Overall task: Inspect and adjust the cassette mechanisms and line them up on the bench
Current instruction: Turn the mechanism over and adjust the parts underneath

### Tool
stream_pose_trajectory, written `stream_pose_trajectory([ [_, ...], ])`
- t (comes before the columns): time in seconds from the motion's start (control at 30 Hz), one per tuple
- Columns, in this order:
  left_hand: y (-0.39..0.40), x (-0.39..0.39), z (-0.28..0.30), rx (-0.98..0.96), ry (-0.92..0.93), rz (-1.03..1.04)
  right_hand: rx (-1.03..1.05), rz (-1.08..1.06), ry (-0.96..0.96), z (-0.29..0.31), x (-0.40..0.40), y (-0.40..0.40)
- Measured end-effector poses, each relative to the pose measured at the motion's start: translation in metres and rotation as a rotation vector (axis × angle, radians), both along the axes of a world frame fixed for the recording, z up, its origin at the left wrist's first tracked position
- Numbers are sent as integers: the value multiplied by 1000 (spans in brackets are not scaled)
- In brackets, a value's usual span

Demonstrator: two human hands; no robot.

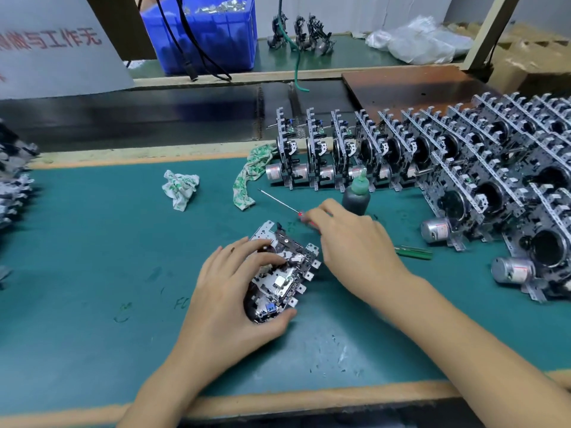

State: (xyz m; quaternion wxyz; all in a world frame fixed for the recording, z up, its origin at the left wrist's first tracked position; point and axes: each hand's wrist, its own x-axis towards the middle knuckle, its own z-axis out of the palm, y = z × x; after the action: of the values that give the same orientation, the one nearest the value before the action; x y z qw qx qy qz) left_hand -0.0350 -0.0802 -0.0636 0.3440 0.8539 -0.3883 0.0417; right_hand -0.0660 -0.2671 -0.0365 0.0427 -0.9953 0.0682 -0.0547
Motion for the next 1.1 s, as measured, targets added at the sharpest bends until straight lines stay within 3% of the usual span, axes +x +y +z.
stream_pose_trajectory([
  [0.13, 2, 10, 2, 58, -45, -127, 137, 221, 156, -3, -31, -17],
  [0.3, -13, 23, 10, 217, -276, -347, 151, 132, 180, -13, -64, -32],
  [0.4, -25, 24, 16, 150, -330, -235, 162, 23, 71, -20, -75, -41],
  [0.47, -27, 21, 15, 105, -257, -49, 102, -20, 53, -24, -78, -45],
  [0.57, -22, 16, 6, 200, -51, 162, 93, -20, 3, -28, -78, -47],
  [0.63, -21, 15, 1, 324, 1, 145, 89, 5, -31, -30, -75, -46],
  [0.7, -24, 16, -1, 402, -123, 85, 53, 39, -119, -30, -72, -45],
  [0.8, -31, 18, -1, 332, -248, 76, 16, 104, -199, -30, -67, -48],
  [1.1, -37, 11, -11, 137, -285, 100, 102, 174, -311, -43, -57, -58],
])
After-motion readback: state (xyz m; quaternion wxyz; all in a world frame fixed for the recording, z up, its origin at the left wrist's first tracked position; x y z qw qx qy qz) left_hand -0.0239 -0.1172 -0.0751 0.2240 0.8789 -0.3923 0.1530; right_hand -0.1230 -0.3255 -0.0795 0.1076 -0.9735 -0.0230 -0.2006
